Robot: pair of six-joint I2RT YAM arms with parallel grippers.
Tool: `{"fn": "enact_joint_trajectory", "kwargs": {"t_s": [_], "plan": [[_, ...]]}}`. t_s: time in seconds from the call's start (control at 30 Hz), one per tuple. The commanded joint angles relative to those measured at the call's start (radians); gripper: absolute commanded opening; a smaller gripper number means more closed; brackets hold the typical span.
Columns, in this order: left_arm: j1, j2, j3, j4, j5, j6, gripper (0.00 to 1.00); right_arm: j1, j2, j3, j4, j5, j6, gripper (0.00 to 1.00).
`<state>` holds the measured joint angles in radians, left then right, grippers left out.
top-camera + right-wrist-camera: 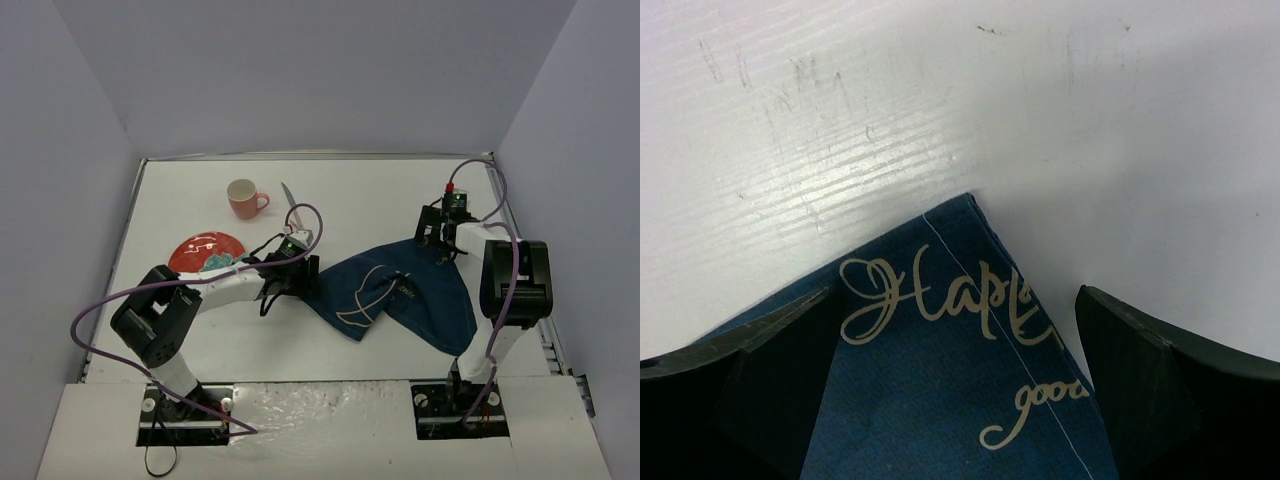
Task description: Set the dinner table for one person
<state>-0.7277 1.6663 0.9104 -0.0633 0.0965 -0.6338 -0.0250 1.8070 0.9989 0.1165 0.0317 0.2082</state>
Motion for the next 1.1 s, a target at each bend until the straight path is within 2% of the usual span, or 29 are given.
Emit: {"fn": "enact_joint_trajectory", "kwargs": {"t_s": [0.0, 0.17, 0.3, 0.33, 0.4, 0.43, 0.57, 0.63, 0.73, 0.8, 1.07], "plan": [[-0.014, -0.007, 0.008, -0.120, 0.006, -0.012, 0.47, -0.001, 0.027, 0.055, 0.019, -0.021, -0.018, 0.98], [-0.015, 0.012, 0.023, -0.130, 0.009, -0.007, 0.25, -0.001, 0.067, 0.071, 0.010, -0.021, -0.020, 0.96], [-0.015, 0.012, 0.032, -0.141, 0.008, 0.001, 0.03, -0.001, 0.085, 0.078, -0.005, -0.059, -0.024, 0.81], [-0.015, 0.009, 0.035, -0.147, 0.004, 0.004, 0.01, 0.000, 0.084, 0.079, -0.008, -0.063, -0.025, 0.78], [-0.015, 0.000, 0.041, -0.161, -0.001, 0.011, 0.00, 0.003, 0.077, 0.078, -0.017, -0.075, -0.024, 0.68], [-0.015, -0.009, 0.046, -0.163, -0.006, 0.012, 0.00, 0.005, 0.073, 0.075, -0.021, -0.079, -0.023, 0.58], [-0.015, -0.025, 0.054, -0.175, -0.012, 0.022, 0.00, 0.014, 0.034, 0.066, -0.032, -0.081, -0.018, 0.36], [-0.015, -0.038, 0.059, -0.181, -0.012, 0.030, 0.00, 0.019, 0.009, 0.059, -0.038, -0.064, -0.016, 0.16], [-0.015, -0.077, 0.070, -0.195, -0.019, 0.046, 0.00, 0.019, -0.038, 0.053, -0.047, -0.044, -0.011, 0.04], [-0.015, -0.112, 0.078, -0.210, -0.026, 0.056, 0.00, 0.019, -0.079, 0.052, -0.049, -0.035, -0.007, 0.00], [-0.016, -0.236, 0.161, -0.278, -0.068, 0.128, 0.00, 0.019, -0.260, 0.083, -0.062, 0.065, 0.016, 0.00]]}}
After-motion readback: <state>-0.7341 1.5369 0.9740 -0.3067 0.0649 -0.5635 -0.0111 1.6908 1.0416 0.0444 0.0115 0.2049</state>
